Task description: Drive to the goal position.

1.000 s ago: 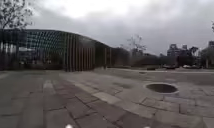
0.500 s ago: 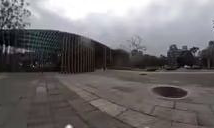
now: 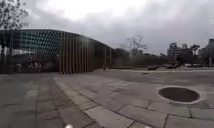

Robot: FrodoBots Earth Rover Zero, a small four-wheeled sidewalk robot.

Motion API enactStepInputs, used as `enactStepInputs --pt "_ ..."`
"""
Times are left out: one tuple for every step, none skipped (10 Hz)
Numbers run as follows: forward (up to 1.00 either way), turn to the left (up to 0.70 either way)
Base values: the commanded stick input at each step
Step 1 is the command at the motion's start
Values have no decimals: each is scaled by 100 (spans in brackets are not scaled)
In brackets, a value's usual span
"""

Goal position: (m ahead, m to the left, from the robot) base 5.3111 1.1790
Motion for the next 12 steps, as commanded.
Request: enactStepInputs --pt "70 0" --pt "70 4" --pt "70 34" --pt "70 35" --pt "70 28" --pt "70 7" --pt "70 0" --pt "70 0" --pt "70 0" --pt "70 0" --pt "70 0" --pt "70 0"
